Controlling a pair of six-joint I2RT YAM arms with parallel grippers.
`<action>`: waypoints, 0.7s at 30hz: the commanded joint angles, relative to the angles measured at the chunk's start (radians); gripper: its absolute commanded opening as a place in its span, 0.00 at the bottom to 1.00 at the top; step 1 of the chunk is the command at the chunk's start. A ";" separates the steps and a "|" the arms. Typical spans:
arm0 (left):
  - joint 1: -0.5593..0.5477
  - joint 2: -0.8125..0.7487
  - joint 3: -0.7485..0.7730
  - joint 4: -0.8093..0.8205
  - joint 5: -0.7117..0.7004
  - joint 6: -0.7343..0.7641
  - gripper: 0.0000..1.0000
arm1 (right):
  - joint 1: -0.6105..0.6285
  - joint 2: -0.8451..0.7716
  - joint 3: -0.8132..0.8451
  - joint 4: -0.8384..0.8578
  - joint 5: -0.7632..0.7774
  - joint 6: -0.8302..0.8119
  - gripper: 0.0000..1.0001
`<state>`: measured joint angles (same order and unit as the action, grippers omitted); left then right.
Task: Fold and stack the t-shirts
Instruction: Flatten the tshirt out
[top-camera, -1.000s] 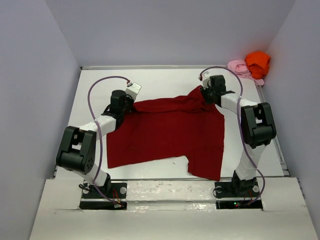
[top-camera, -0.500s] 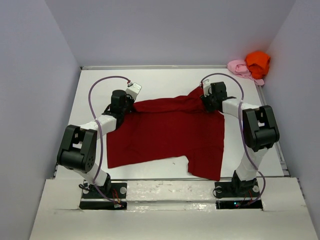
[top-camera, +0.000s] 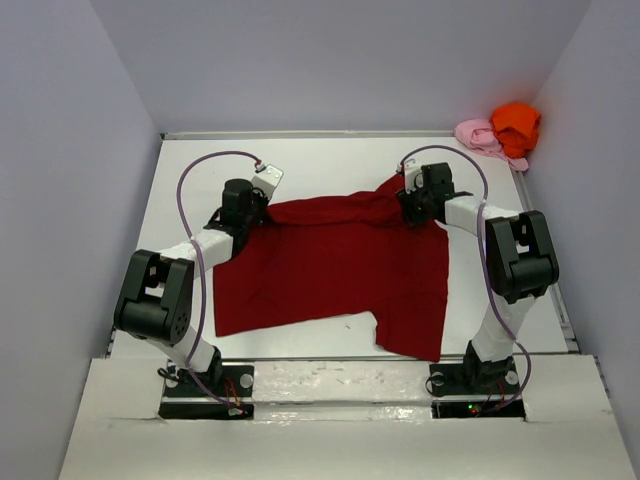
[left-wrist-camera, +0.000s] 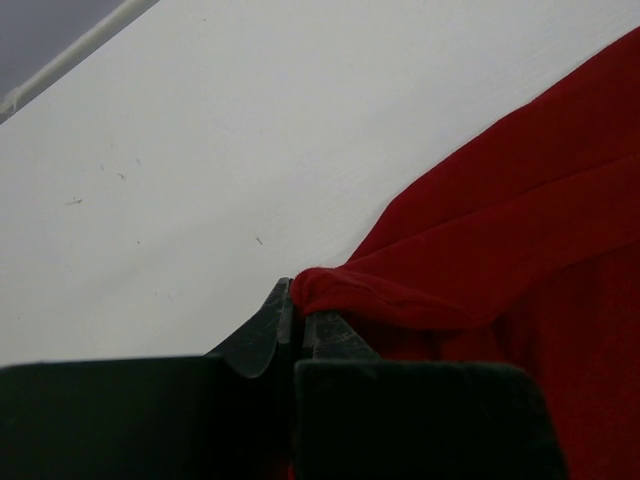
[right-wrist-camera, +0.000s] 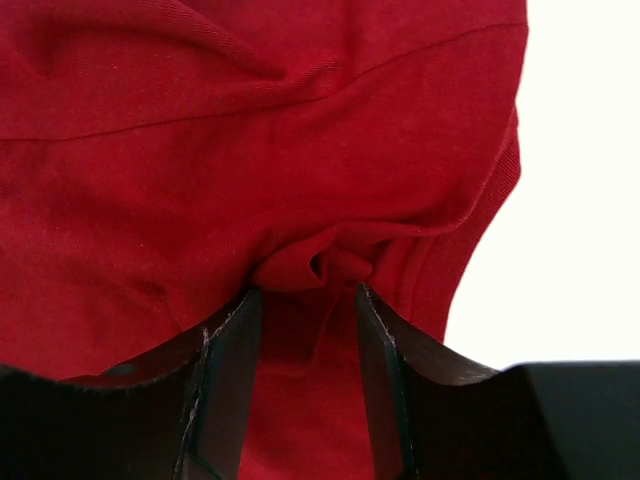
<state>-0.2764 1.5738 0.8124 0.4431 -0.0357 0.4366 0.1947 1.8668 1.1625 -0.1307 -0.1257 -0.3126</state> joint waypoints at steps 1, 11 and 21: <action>-0.009 -0.006 0.041 0.014 -0.009 0.008 0.00 | -0.005 -0.035 0.022 -0.010 -0.043 0.015 0.48; -0.012 -0.012 0.039 0.011 -0.010 0.008 0.00 | -0.005 -0.015 0.020 -0.024 -0.058 0.021 0.40; -0.010 -0.005 0.045 0.006 -0.010 0.008 0.00 | -0.005 -0.047 0.011 -0.044 -0.055 0.013 0.02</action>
<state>-0.2817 1.5738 0.8143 0.4282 -0.0372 0.4366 0.1947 1.8664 1.1625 -0.1658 -0.1730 -0.2993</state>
